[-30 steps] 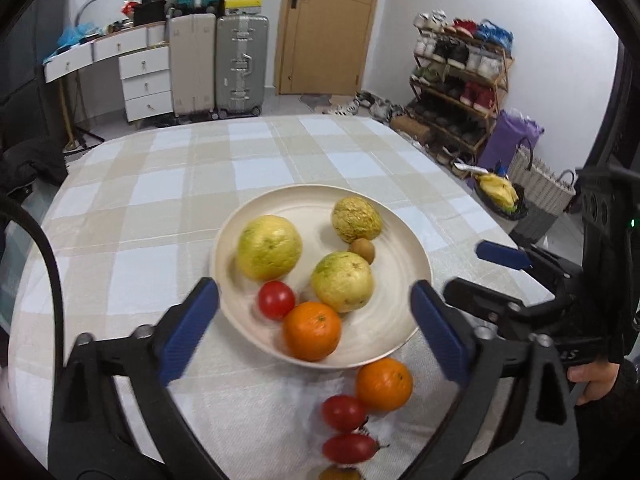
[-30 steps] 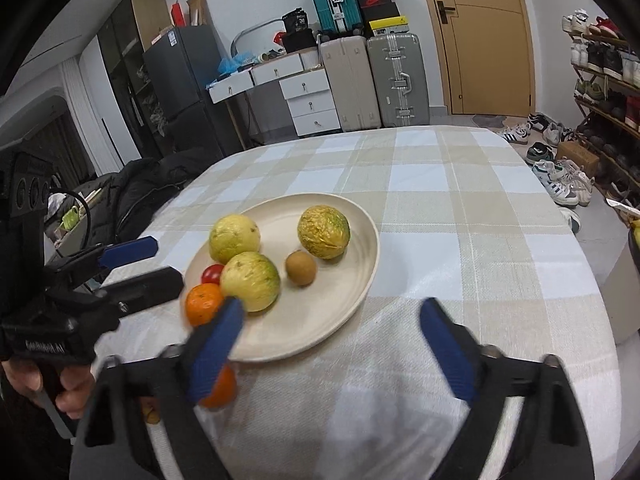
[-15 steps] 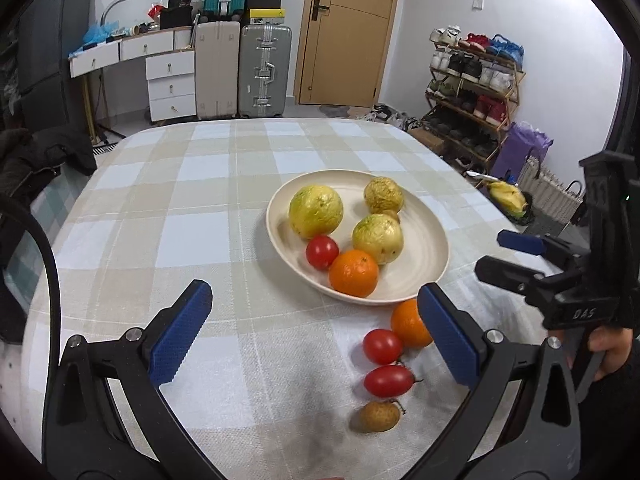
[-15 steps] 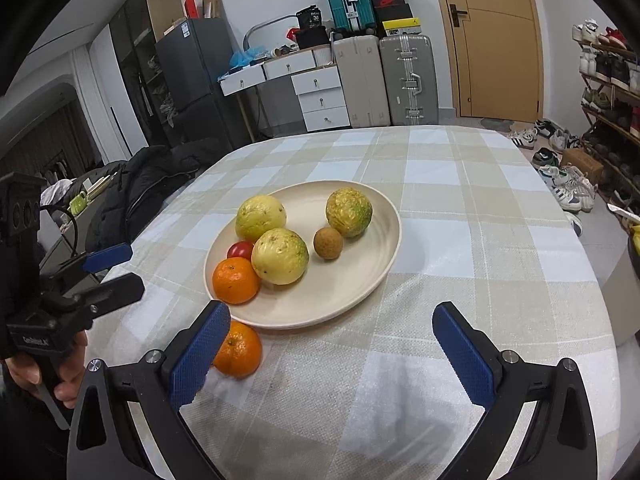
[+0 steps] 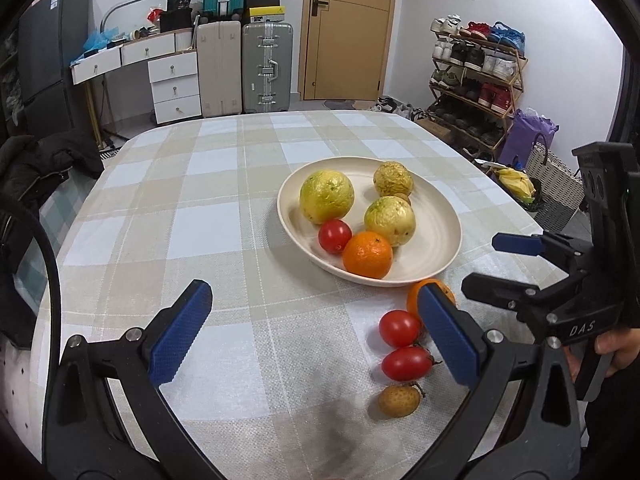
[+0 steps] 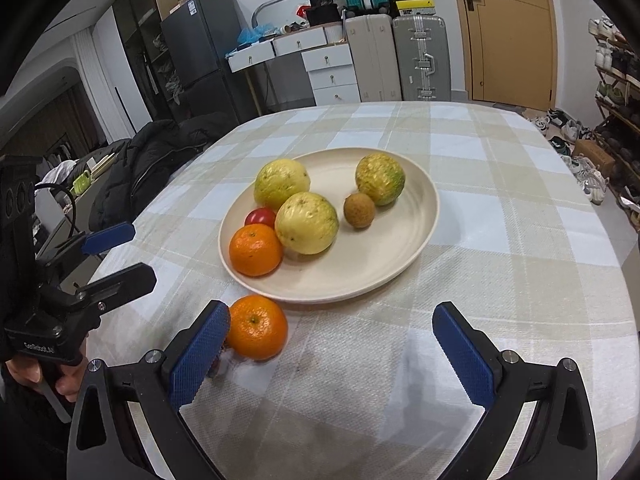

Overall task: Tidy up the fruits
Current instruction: 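Withdraw both open tools from the plate toward the loose orange and tomatoes, then close the right tool on the loose orange, then close the left tool on a red tomato while the right tool holds the orange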

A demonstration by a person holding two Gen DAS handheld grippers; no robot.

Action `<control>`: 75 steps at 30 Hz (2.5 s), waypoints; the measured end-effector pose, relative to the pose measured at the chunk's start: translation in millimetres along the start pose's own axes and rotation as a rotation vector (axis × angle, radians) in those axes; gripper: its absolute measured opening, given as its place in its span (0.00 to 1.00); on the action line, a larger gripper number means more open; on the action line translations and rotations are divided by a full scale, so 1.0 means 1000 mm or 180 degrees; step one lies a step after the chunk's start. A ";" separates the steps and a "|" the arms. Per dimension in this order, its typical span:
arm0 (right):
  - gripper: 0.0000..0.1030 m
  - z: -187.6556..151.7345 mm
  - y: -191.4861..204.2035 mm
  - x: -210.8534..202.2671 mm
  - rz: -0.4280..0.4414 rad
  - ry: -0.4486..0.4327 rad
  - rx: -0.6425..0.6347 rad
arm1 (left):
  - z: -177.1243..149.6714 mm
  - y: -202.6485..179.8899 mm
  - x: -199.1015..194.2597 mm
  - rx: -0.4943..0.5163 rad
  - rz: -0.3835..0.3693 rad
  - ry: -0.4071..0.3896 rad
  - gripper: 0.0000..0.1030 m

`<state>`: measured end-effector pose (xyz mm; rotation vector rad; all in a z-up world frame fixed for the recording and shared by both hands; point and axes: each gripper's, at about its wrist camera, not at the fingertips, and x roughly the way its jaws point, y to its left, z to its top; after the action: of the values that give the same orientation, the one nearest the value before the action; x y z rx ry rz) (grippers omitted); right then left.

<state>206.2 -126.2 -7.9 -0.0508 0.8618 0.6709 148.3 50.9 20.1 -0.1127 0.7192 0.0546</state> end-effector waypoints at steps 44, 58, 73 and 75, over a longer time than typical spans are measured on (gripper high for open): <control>0.41 -0.013 0.025 0.022 0.0617 0.0275 -0.0011 | -0.007 0.010 0.029 -0.0074 0.0047 0.0236 1.00; 0.39 -0.007 0.024 0.003 0.0563 0.0102 -0.0131 | -0.013 0.002 0.038 -0.0022 -0.0053 0.0320 1.00; 0.39 0.003 0.002 -0.020 0.0537 -0.0149 0.0067 | -0.022 -0.033 0.055 0.0208 -0.0477 0.0543 0.71; 0.39 0.004 0.002 -0.020 0.0533 -0.0153 0.0067 | -0.022 -0.037 0.056 0.0253 -0.0498 0.0556 0.63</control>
<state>198.4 -134.5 9.4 0.0569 0.8327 0.8167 179.1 12.2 -30.1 -0.0981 0.8837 -0.1347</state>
